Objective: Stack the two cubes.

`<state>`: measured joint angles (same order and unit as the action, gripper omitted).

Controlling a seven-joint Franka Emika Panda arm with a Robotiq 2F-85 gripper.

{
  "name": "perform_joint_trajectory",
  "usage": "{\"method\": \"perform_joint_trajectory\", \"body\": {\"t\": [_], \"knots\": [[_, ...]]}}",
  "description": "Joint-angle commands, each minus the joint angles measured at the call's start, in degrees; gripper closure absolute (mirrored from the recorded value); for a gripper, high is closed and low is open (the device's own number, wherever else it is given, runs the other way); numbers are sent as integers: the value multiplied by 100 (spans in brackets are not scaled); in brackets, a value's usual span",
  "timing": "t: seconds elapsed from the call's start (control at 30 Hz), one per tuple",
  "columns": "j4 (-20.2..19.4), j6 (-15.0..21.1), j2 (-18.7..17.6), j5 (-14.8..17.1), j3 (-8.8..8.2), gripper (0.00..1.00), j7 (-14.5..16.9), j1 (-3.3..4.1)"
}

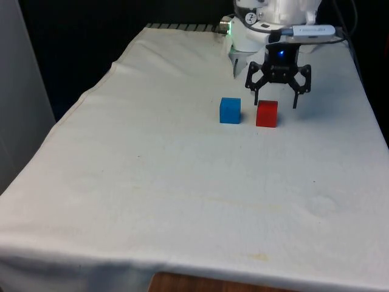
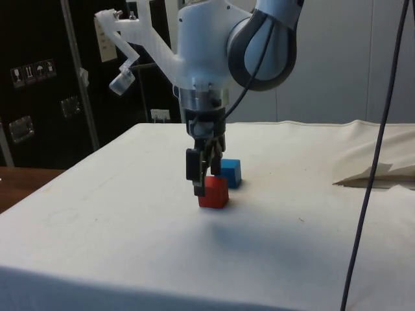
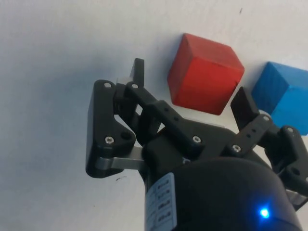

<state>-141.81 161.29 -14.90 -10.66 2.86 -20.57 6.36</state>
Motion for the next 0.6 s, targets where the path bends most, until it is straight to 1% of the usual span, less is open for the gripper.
{"method": "perform_joint_trajectory", "body": {"t": [0.0,0.03,0.07,0.3,0.33,0.37,0.5,0.57], "knots": [[-6,86,-11,-120,-103,0,-92,34],[0,11,-17,0,-11,0,0,0],[-11,97,-17,-120,-115,0,-92,34],[-17,183,-92,-109,-212,0,-69,34],[-11,80,-69,0,-126,0,6,0],[-17,189,-103,-109,-223,0,-74,40],[-6,241,-155,-115,-252,0,-115,63],[-6,246,-166,-120,-258,0,-120,63]]}}
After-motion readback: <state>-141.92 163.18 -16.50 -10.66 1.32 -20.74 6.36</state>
